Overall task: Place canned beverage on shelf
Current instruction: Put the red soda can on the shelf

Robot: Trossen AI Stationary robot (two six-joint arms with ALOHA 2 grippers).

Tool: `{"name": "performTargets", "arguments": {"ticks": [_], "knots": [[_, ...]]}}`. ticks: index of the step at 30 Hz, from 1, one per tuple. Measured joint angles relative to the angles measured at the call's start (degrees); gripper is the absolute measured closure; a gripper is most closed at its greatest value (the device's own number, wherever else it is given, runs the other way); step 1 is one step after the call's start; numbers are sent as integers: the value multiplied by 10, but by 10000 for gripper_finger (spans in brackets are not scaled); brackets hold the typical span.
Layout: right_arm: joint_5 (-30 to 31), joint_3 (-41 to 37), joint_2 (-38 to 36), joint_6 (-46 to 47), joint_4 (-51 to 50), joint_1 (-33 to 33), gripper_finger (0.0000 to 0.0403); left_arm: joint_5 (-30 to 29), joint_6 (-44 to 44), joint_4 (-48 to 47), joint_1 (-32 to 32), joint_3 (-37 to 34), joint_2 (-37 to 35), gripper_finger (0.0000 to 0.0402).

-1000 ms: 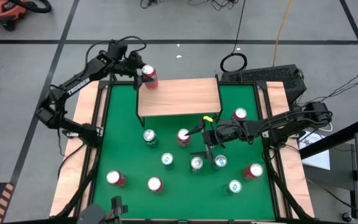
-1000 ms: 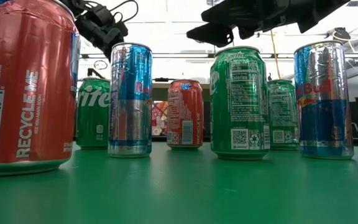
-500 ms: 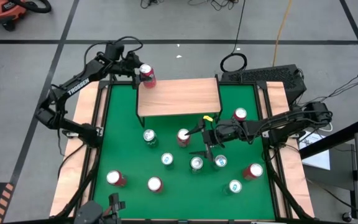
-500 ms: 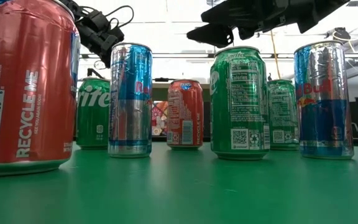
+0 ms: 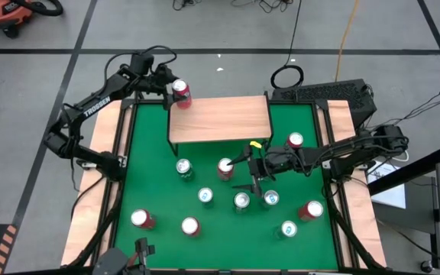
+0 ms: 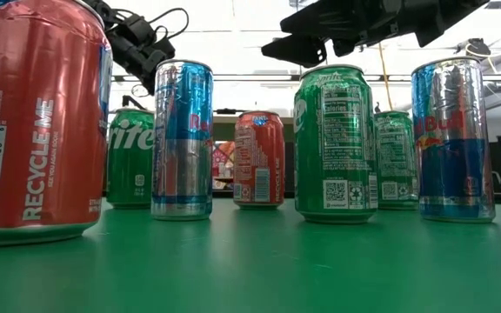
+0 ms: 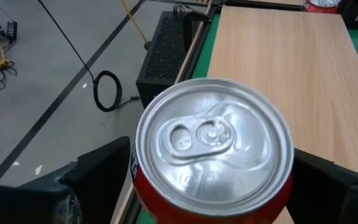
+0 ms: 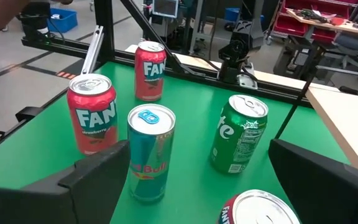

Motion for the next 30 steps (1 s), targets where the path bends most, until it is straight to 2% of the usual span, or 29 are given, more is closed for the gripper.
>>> {"name": "performTargets", "arguments": {"ticks": [10,19,26,30], "knots": [[0,0,0,0,0,0,28,3,-1,2,-4,4,-9,31],[0,0,0,0,0,0,28,1,-13,5,-4,4,-61,31],[0,0,0,14,0,0,28,-62,-43,8,-5,4,-124,31],[5,0,0,36,0,0,28,-69,-77,13,-12,4,-170,31]]}}
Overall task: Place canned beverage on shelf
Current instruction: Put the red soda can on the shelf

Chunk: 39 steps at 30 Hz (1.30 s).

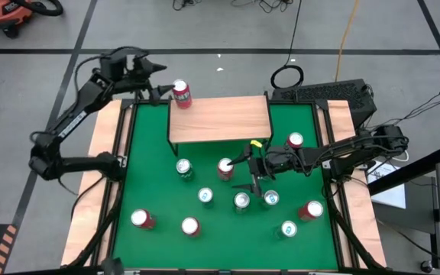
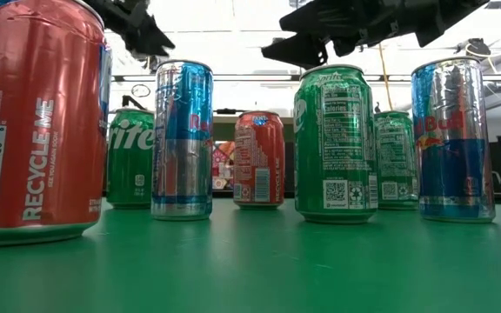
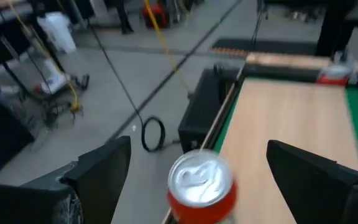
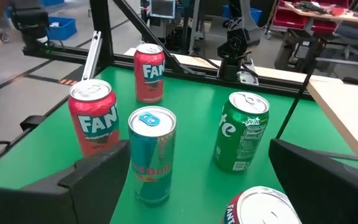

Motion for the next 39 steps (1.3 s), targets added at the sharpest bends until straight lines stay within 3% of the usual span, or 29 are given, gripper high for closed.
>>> {"name": "performTargets", "arguments": {"ticks": [7,14,23,30,34,39], "knots": [[29,0,0,36,0,2,28,0,-40,-3,-67,1,-63,31],[29,1,0,71,-14,2,28,-6,-60,-20,-170,1,-76,31],[103,72,0,85,-205,33,28,-78,-89,-71,-306,1,-75,31],[128,102,0,101,-209,31,28,-164,-107,-75,-425,-10,-74,31],[162,111,0,63,-209,28,28,-209,-123,-53,-485,-33,-75,31],[139,111,0,61,-210,6,28,-258,-137,-6,-541,-89,-74,31]]}}
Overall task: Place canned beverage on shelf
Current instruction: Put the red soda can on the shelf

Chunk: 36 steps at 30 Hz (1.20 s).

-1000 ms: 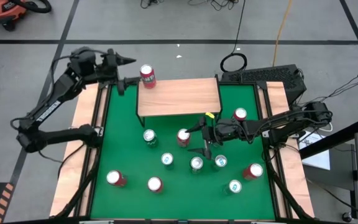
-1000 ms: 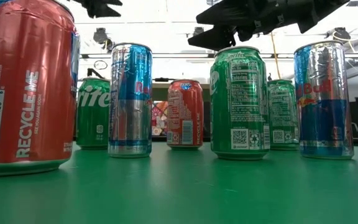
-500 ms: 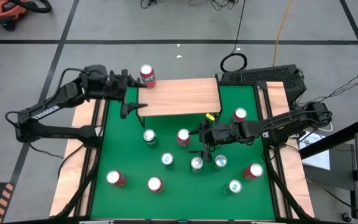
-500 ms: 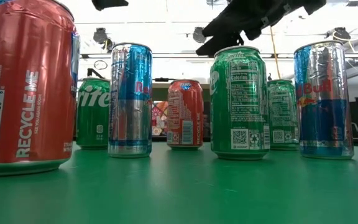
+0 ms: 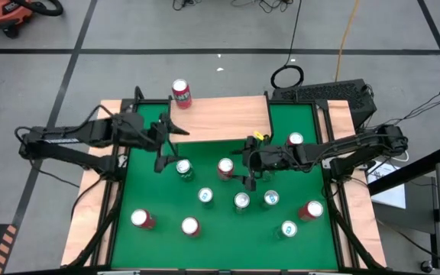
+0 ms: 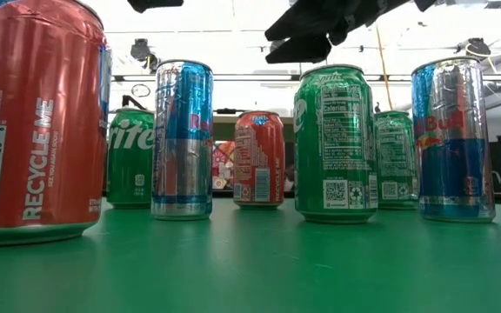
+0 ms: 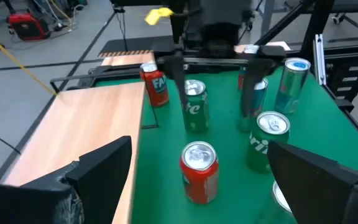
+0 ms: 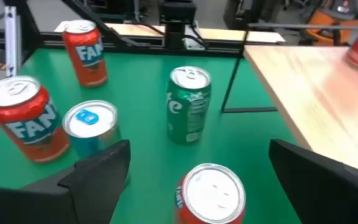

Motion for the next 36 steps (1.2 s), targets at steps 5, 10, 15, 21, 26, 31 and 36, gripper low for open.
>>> {"name": "performTargets", "arguments": {"ticks": [5,10,15,21,26,31,36], "knots": [[-13,0,0,6,-11,-16,28,-42,-23,62,-43,-57,0,31],[-55,1,18,5,-29,-34,28,-80,-44,100,-75,-98,0,31],[-71,0,58,-5,-24,-43,28,-112,-58,160,-108,-136,0,31],[-69,0,87,-6,-17,-56,28,-140,-58,205,-139,-166,0,31],[-71,0,89,-4,-16,-68,28,-175,-78,205,-151,-173,5,31],[-130,1,108,20,3,-79,28,-198,-88,209,-155,-173,19,31],[-131,0,145,16,20,-79,28,-199,-88,223,-155,-173,42,31]]}}
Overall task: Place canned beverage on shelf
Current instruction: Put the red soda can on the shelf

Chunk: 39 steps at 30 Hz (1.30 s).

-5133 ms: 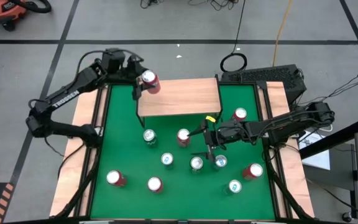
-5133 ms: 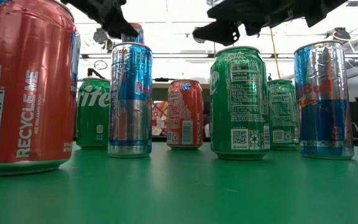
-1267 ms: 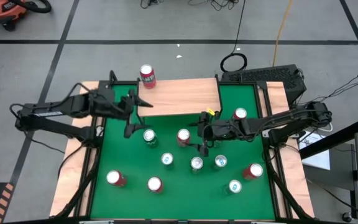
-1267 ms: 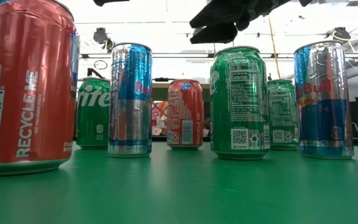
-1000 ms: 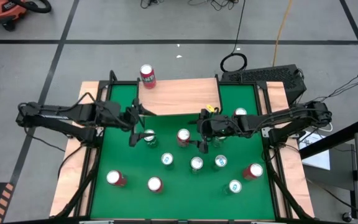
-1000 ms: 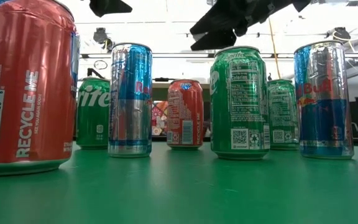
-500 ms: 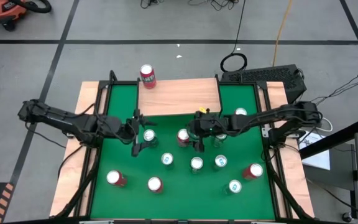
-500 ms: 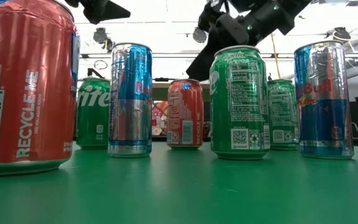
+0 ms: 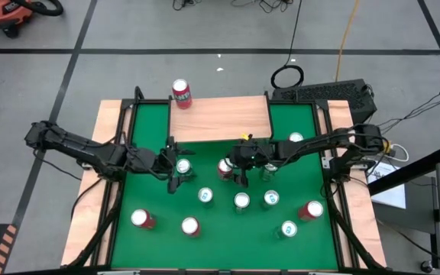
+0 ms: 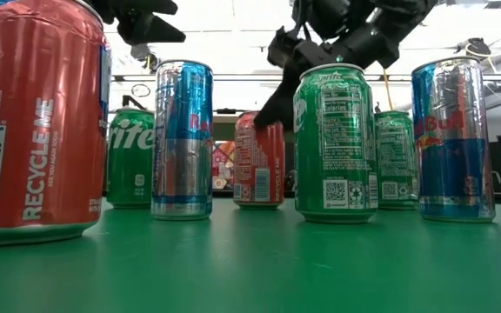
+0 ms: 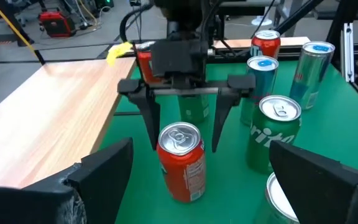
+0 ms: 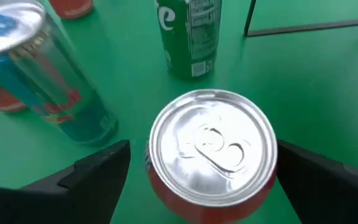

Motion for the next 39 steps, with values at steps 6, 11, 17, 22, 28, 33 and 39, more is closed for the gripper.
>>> {"name": "performTargets", "arguments": {"ticks": [6,11,17,22,28,33,39], "knots": [[1,0,25,-4,6,0,32,-1,0,1,0,0,27,31],[2,0,26,-5,8,0,67,-2,0,20,0,0,44,31],[0,-1,24,-2,17,3,115,-3,0,47,0,0,68,31],[2,-1,-3,8,20,12,110,-6,1,78,0,0,93,31],[25,-1,-58,25,16,31,106,-29,4,125,0,0,120,31],[76,-1,-101,49,3,43,106,-76,4,158,0,0,135,31],[133,0,-137,68,2,52,106,-78,0,208,0,0,162,31]]}}
